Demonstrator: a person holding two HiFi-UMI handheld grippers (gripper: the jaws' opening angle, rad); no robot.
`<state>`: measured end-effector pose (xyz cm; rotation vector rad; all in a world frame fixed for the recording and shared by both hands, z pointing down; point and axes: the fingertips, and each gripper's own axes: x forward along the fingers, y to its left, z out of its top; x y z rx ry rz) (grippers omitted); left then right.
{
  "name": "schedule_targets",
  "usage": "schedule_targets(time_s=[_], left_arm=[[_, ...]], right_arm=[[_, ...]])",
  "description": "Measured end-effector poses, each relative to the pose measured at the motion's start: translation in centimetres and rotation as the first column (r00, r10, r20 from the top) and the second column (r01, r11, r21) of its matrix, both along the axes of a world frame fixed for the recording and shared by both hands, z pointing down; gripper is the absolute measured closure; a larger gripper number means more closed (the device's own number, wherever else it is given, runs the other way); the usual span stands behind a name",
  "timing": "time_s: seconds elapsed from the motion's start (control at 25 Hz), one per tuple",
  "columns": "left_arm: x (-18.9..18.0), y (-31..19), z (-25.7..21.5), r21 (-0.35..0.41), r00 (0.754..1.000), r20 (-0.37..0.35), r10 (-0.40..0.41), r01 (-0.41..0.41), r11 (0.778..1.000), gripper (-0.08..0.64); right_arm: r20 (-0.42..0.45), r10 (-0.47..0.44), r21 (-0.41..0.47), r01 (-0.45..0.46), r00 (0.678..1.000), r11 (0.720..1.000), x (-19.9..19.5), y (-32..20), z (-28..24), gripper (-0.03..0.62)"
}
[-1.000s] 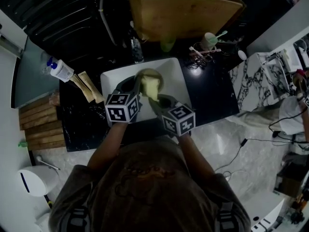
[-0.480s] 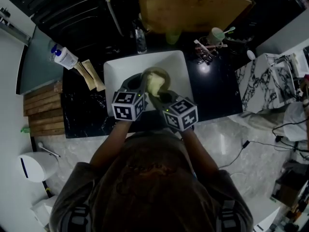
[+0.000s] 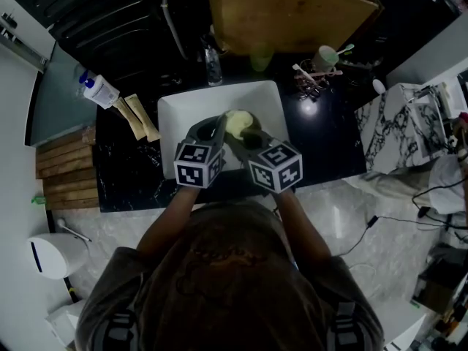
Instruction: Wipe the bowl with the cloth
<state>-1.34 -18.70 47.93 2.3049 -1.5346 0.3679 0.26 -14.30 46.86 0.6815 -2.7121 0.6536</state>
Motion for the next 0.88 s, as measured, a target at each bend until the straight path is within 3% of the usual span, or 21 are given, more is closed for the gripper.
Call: schedule_targets(time_s=[0.52, 0.88], left_arm=[[-0.3, -0.4, 0.5, 0.002, 1.0, 0.017, -0.004, 0.004, 1.0, 0.54], [-1.0, -1.0, 0.0, 0.03, 0.999, 0.021, -0.026, 0.025, 0.999, 0.54]], right_arm=[[0.088, 0.127, 0.016, -0.129, 0.988, 0.992, 0.3, -3.0, -1.8, 0.561], [0.104, 0.225, -0.002, -0.226, 0.969, 0.974, 1.1, -4.5, -1.7, 0.561]])
